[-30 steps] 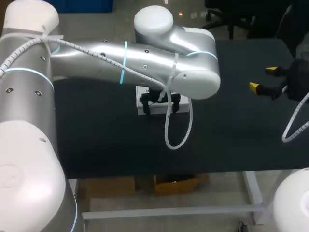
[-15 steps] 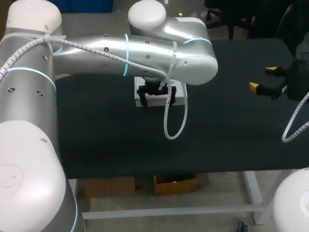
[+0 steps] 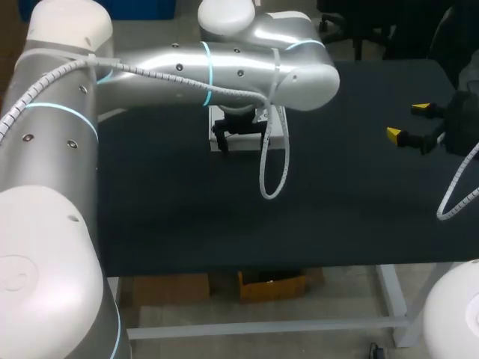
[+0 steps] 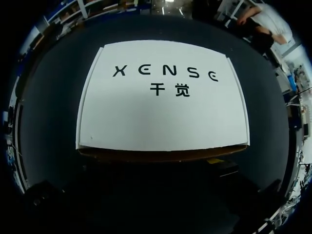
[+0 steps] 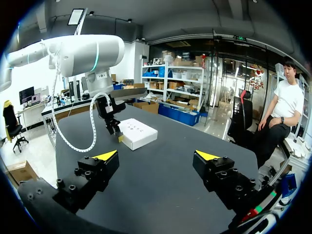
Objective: Assemble the packaging by folding the flat box into shape, placing the metal phone stand inside, and closing the box properly
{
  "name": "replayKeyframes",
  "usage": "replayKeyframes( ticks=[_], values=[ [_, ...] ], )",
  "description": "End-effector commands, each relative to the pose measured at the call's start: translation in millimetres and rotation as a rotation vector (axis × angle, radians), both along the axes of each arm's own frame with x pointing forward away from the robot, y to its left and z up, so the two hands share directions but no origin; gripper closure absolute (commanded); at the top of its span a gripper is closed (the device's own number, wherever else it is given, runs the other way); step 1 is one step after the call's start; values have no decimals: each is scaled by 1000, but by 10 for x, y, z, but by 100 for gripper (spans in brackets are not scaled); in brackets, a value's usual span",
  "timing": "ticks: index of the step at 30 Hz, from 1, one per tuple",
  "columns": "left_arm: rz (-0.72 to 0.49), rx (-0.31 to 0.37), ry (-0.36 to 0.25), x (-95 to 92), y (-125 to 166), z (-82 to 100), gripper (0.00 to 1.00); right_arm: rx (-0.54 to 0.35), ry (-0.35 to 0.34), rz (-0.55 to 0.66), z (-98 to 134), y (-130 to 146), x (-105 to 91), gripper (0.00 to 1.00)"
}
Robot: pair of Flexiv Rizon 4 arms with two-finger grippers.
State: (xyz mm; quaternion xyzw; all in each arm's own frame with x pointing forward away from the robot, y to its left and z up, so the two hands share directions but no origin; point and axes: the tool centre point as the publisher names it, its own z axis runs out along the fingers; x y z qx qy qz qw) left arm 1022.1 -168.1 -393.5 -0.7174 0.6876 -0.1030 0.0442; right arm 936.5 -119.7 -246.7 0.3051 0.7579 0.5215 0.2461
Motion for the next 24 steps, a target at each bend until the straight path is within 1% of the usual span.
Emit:
replayKeyframes(
  ticks=[1,10,17,24],
  values=[
    [-5,22,76,182,-52,-15,0,2,-1,1,3,-6,-8,0],
    [1,50,75,448,-55,-4,0,2,-1,1,3,-6,-8,0],
    [14,52,90,645,-13,-46,0,2,-1,1,3,-6,-8,0],
    [28,48,87,838,17,-3,0,2,-1,1,3,-6,-8,0]
  ],
)
